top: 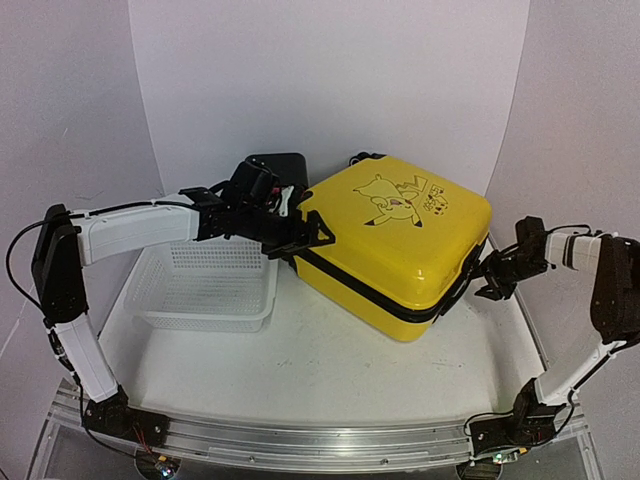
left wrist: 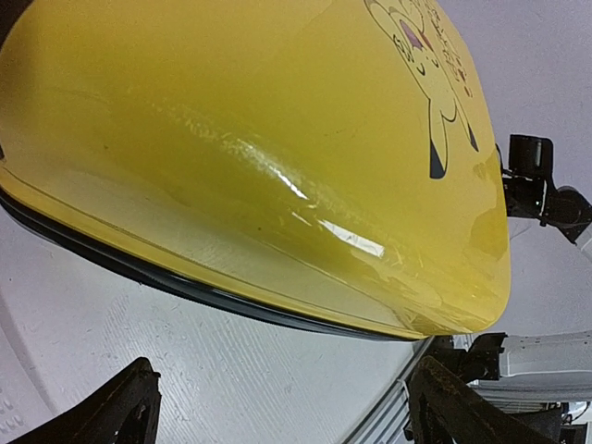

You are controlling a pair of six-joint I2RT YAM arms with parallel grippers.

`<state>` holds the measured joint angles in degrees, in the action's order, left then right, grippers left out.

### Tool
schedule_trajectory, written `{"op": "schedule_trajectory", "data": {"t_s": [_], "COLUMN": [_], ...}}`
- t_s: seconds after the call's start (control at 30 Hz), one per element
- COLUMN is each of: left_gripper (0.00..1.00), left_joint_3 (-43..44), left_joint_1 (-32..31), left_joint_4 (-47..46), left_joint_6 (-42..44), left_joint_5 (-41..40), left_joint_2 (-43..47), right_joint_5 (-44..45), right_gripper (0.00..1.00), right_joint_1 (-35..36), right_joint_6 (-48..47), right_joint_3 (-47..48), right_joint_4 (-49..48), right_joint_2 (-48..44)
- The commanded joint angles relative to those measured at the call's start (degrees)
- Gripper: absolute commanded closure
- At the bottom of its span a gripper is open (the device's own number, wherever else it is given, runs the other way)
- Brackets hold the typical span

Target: Open, take out, and arrange the luggage

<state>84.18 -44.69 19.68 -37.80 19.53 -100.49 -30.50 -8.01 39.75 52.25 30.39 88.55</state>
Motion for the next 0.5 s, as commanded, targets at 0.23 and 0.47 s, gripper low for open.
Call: {"op": "schedule_trajectory", "data": {"t_s": [0.23, 0.47], "left_gripper": [0.07, 0.06], "left_joint_3": [1.6, 6.8], "left_joint_1": [-0.9, -0.8], "left_joint_4": [-2.4, -2.4], "left_joint_6": [-0.5, 0.8], "left_joint_5": [0.7, 1.4], "left_joint_2": [-2.4, -6.6], "right_joint_5": [9.5, 16.2], "right_gripper": [0.66, 0.87], "right_joint_1": [1.3, 1.3], "right_joint_6": [4.1, 3.0], "right_joint_3": [1.8, -7.0], "right_joint_4": [-3.4, -0.3], "right_joint_2": [4.3, -2.8]}}
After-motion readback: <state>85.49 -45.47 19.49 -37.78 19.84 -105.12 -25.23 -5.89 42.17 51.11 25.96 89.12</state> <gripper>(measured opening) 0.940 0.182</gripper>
